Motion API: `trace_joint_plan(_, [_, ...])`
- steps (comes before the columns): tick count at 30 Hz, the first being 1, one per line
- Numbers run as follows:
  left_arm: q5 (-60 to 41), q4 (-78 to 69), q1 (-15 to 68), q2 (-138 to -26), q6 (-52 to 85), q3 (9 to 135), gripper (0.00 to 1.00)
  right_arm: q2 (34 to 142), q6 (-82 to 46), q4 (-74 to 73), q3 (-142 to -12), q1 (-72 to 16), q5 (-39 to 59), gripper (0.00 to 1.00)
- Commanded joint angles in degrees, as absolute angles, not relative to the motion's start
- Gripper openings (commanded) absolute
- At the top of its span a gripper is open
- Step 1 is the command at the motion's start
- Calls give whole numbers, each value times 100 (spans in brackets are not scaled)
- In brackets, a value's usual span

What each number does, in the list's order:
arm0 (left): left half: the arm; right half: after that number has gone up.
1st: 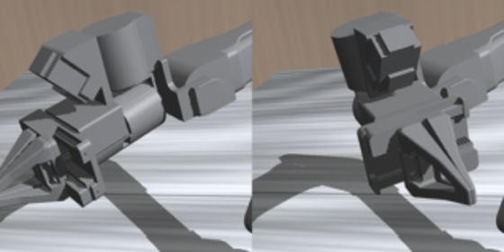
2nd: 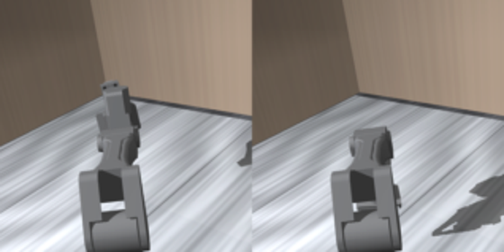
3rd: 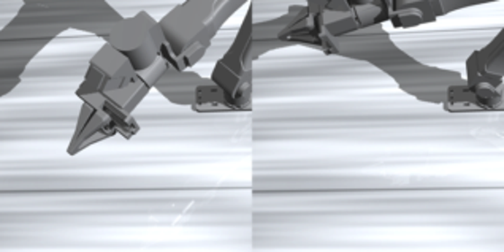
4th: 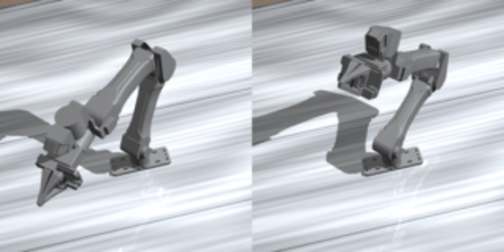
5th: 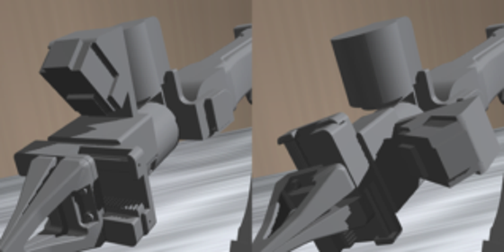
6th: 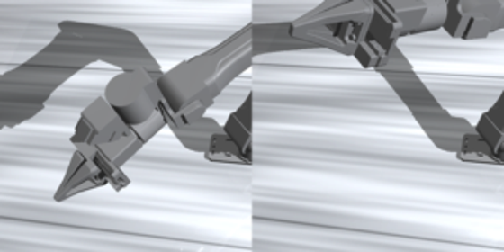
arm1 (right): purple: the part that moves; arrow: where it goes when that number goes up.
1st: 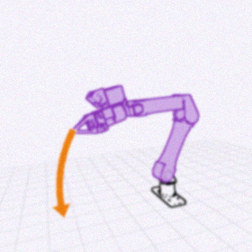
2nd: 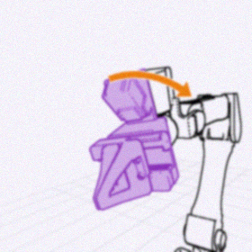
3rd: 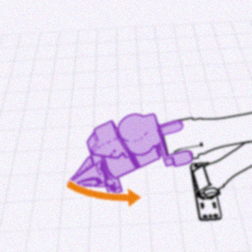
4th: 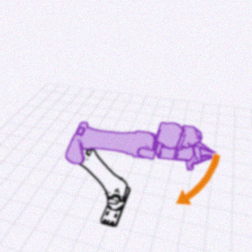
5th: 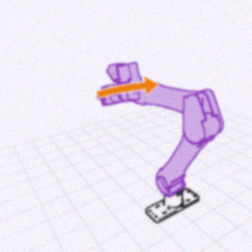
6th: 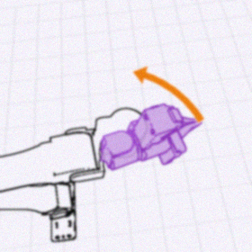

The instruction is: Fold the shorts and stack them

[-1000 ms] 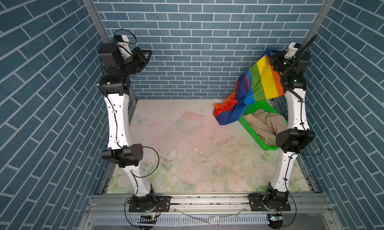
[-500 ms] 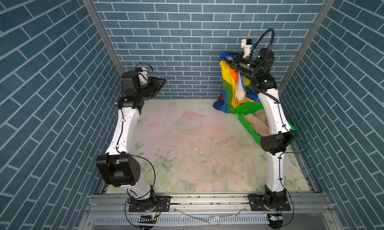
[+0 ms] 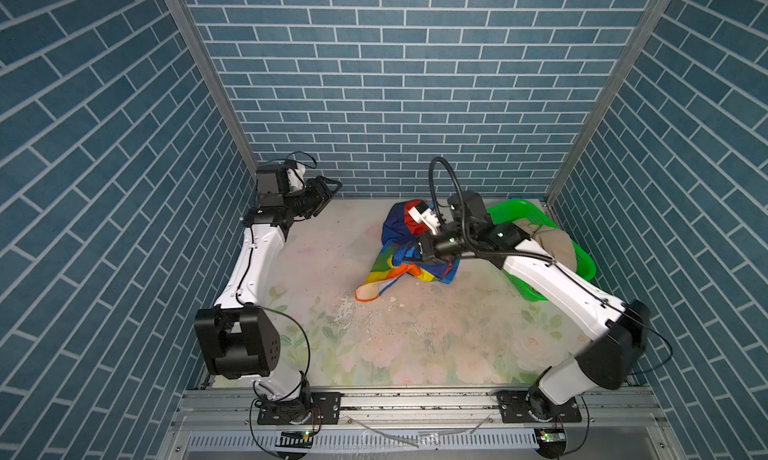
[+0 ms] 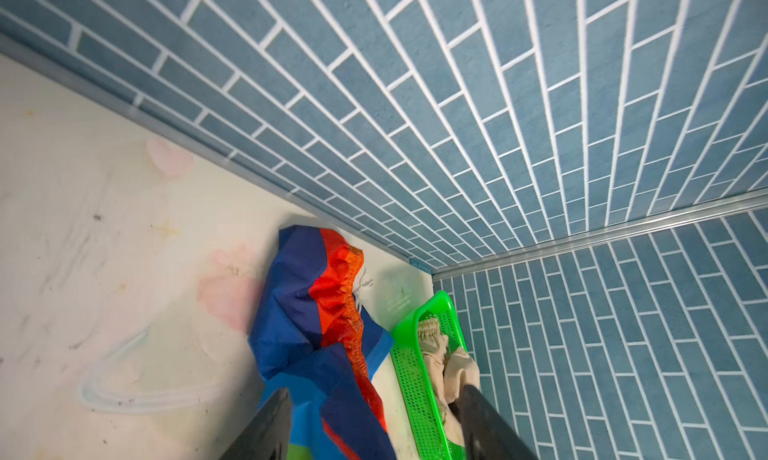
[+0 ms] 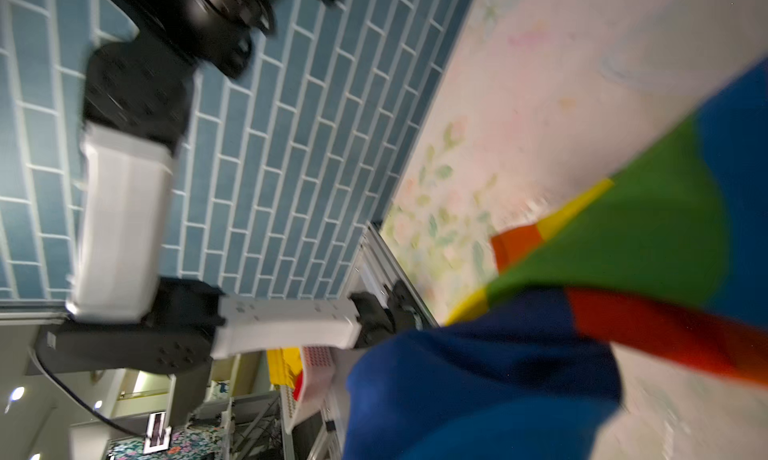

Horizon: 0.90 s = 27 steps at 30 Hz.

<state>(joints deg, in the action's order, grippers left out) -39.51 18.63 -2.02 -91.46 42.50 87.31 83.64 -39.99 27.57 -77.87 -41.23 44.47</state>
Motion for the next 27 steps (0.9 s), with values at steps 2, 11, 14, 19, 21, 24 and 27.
trace_joint_plan(2, [-3677, 3066, 401, -9497, 3223, 9373, 68, 7543, -4258, 2140, -5553, -4224, 3662, 0])
trace_joint_plan(11, [-1313, 6313, 2903, -11482, 1279, 12981, 62, 6326, -5209, 863, -2999, -4805, 2891, 0])
trace_joint_plan(14, [-414, 7490, 3674, -12588, 741, 14634, 58, 6041, -5524, 320, -2323, -5012, 2583, 0])
trace_joint_plan(19, [249, 7207, 4381, -12764, 467, 13919, 65, 4875, -6310, -141, -1111, -5335, 1890, 0])
trace_joint_plan(21, [549, 7336, 4730, -13025, 322, 13975, 68, 4247, -6475, 202, -855, -5429, 1660, 0])
trace_joint_plan(24, [1141, 7406, 5144, -13455, 251, 14128, 69, 3338, -6509, 1064, -721, -5473, 1429, 0])
trace_joint_plan(27, [1545, 7593, 5299, -14064, 286, 14723, 71, 2645, -6596, 1689, -596, -5482, 1332, 0])
